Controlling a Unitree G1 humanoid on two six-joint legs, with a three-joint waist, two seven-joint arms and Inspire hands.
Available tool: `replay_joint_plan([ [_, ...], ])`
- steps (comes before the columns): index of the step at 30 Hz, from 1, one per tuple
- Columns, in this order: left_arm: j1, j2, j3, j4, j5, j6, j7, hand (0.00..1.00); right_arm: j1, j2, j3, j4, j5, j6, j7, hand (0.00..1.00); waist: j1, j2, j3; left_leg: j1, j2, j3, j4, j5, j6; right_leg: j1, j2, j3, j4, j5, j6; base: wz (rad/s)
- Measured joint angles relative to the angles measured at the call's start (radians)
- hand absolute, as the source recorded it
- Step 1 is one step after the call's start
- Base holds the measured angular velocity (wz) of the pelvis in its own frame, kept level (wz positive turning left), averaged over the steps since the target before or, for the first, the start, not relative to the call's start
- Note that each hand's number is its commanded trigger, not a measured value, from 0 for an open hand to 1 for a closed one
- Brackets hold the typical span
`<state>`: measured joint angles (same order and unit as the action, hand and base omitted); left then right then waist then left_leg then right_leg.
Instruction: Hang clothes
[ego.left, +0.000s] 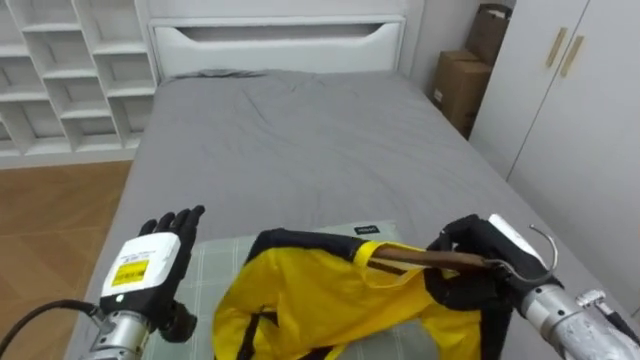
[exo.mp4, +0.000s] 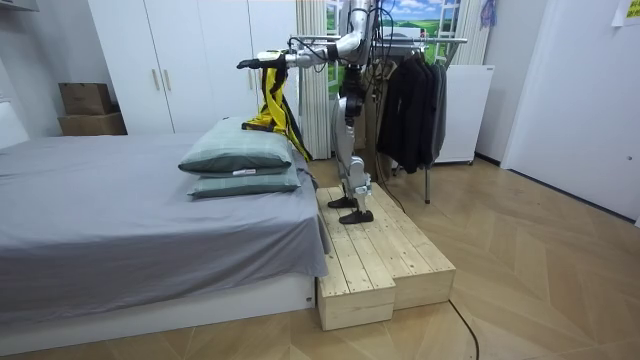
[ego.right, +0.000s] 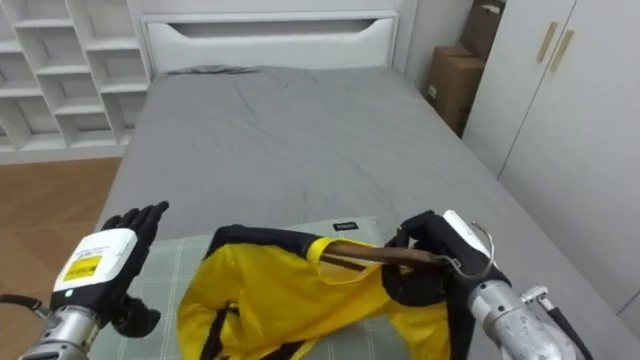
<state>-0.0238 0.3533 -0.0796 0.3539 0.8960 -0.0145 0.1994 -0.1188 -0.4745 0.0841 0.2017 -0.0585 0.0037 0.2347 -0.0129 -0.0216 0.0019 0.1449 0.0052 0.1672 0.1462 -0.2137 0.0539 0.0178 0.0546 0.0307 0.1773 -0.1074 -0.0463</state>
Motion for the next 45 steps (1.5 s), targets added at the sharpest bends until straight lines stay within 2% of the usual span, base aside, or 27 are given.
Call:
replay_joint_plan([
  [3, 0.037, 0.010, 0.000, 0.003, -0.001, 0.007, -0.021, 0.00, -0.007, -0.037, -0.003, -0.024, -0.040, 0.011, 0.042, 1.00, 0.000, -0.006, -0.0004, 0.001, -0.001, 0.001, 0.000, 0.000, 0.000, -0.007, 0.001, 0.000, 0.017, -0.006, -0.003, 0.00],
  [5, 0.040, 0.020, 0.000, 0.009, -0.002, 0.007, -0.037, 0.00, -0.025, -0.050, -0.003, -0.024, -0.060, 0.012, 0.067, 1.00, -0.002, -0.015, 0.0023, -0.001, -0.001, 0.001, 0.001, 0.001, -0.001, -0.014, 0.001, 0.000, 0.026, -0.007, -0.004, 0.00],
  [9, 0.044, 0.025, 0.002, 0.068, -0.029, 0.008, -0.060, 0.00, -0.035, -0.055, -0.019, -0.024, -0.064, 0.012, 0.113, 1.00, -0.004, -0.039, 0.0021, 0.003, 0.001, 0.001, 0.002, 0.001, -0.001, -0.007, 0.002, 0.002, 0.022, -0.008, -0.005, 0.00],
  [14, 0.081, 0.024, 0.001, 0.133, -0.041, 0.017, -0.087, 0.00, -0.029, -0.066, -0.022, -0.018, -0.065, 0.020, 0.149, 1.00, -0.016, -0.055, 0.0027, 0.008, 0.000, 0.003, -0.001, 0.000, -0.001, 0.002, 0.002, 0.003, 0.011, -0.008, -0.005, 0.00],
  [17, 0.092, 0.023, 0.001, 0.145, -0.041, 0.019, -0.095, 0.00, -0.028, -0.066, -0.028, -0.018, -0.091, 0.020, 0.162, 1.00, -0.012, -0.061, 0.0045, 0.007, 0.001, 0.007, -0.004, 0.000, -0.001, -0.001, 0.003, 0.010, 0.010, -0.008, -0.005, -0.03],
  [19, 0.092, 0.023, 0.003, 0.172, -0.041, 0.020, -0.096, 0.00, -0.028, -0.066, -0.029, -0.018, -0.121, 0.021, 0.171, 1.00, -0.007, -0.062, 0.0043, 0.008, 0.004, 0.016, -0.004, -0.003, -0.002, -0.003, 0.007, 0.019, 0.010, -0.008, -0.005, -0.12],
  [23, 0.122, 0.001, 0.044, 0.208, -0.042, 0.032, -0.106, 0.00, -0.028, -0.067, -0.047, -0.019, -0.144, 0.031, 0.209, 1.00, -0.007, -0.060, 0.0035, 0.006, 0.008, 0.030, -0.004, -0.007, -0.005, -0.012, 0.015, 0.036, 0.012, -0.007, -0.007, -0.12],
  [28, 0.142, -0.019, 0.064, 0.262, -0.086, 0.031, -0.105, 0.00, -0.028, -0.067, -0.096, -0.019, -0.142, 0.040, 0.218, 1.00, -0.008, -0.046, -0.0031, 0.007, 0.010, 0.034, -0.004, -0.008, -0.006, -0.014, 0.018, 0.047, 0.013, -0.007, -0.007, -0.07],
  [33, 0.141, -0.032, 0.080, 0.327, -0.200, 0.027, -0.103, 0.00, -0.018, -0.067, -0.122, -0.006, -0.141, 0.039, 0.213, 1.00, -0.009, -0.039, -0.0018, 0.009, 0.010, 0.037, -0.003, -0.008, -0.006, -0.019, 0.018, 0.049, 0.022, -0.006, -0.007, -0.01],
  [37, 0.145, -0.041, 0.099, 0.347, -0.219, 0.027, -0.103, 0.00, -0.011, -0.067, -0.148, -0.007, -0.142, 0.039, 0.191, 1.00, -0.009, -0.038, -0.0004, 0.009, 0.009, 0.049, -0.003, -0.008, -0.006, -0.028, 0.019, 0.054, 0.033, -0.007, -0.007, -0.09],
  [41, 0.164, -0.051, 0.115, 0.360, -0.231, 0.014, -0.096, 0.00, 0.038, -0.064, -0.181, -0.044, -0.143, 0.041, 0.160, 1.00, -0.008, -0.038, -0.0003, 0.005, 0.008, 0.058, -0.003, -0.008, -0.006, -0.038, 0.020, 0.063, 0.043, -0.008, -0.006, -0.07],
  [45, 0.194, -0.060, 0.116, 0.446, -0.258, 0.021, -0.091, 0.00, 0.087, -0.056, -0.191, -0.059, -0.144, 0.047, 0.134, 1.00, -0.014, -0.042, -0.0020, 0.003, 0.010, 0.077, -0.004, -0.010, -0.007, -0.048, 0.025, 0.081, 0.044, -0.008, -0.006, -0.12],
])
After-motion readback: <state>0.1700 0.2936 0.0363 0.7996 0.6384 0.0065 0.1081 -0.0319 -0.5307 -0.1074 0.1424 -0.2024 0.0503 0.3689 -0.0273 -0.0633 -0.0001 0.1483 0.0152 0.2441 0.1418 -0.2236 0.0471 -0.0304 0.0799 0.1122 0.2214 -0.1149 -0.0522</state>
